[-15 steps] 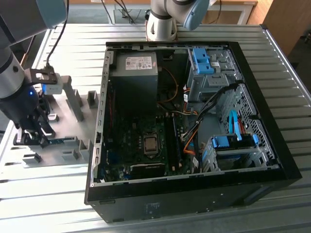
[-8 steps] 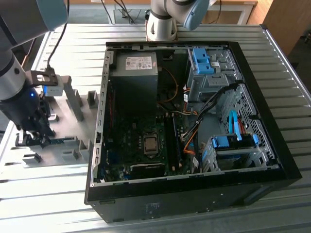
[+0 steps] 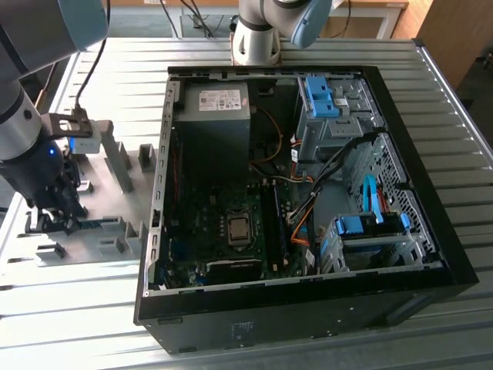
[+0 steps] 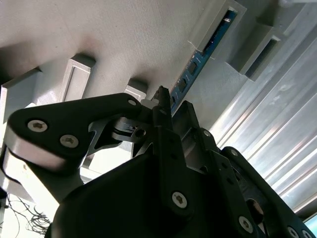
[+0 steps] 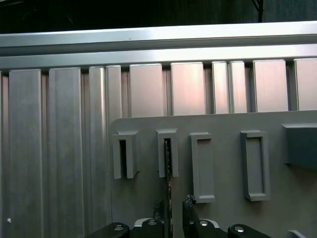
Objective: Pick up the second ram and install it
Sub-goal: 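Pick up the second ram and move it above second insertion slot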
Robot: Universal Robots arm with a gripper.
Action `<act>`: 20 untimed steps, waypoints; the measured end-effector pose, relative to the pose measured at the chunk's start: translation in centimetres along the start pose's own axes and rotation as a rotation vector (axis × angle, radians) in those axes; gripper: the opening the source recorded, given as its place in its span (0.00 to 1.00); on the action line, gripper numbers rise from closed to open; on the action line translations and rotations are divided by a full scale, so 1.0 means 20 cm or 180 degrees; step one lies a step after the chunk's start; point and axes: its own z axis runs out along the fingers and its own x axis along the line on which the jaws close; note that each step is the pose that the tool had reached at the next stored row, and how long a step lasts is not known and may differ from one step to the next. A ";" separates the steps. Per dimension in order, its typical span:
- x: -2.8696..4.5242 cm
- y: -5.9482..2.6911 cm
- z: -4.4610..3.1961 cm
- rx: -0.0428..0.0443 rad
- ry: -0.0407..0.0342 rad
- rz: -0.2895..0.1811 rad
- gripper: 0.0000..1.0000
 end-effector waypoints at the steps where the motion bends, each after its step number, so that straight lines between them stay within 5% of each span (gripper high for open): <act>1: 0.000 0.000 0.000 0.0000 0.0000 0.0000 0.29; 20: 0.001 0.000 0.018 0.0000 0.0000 0.0000 0.29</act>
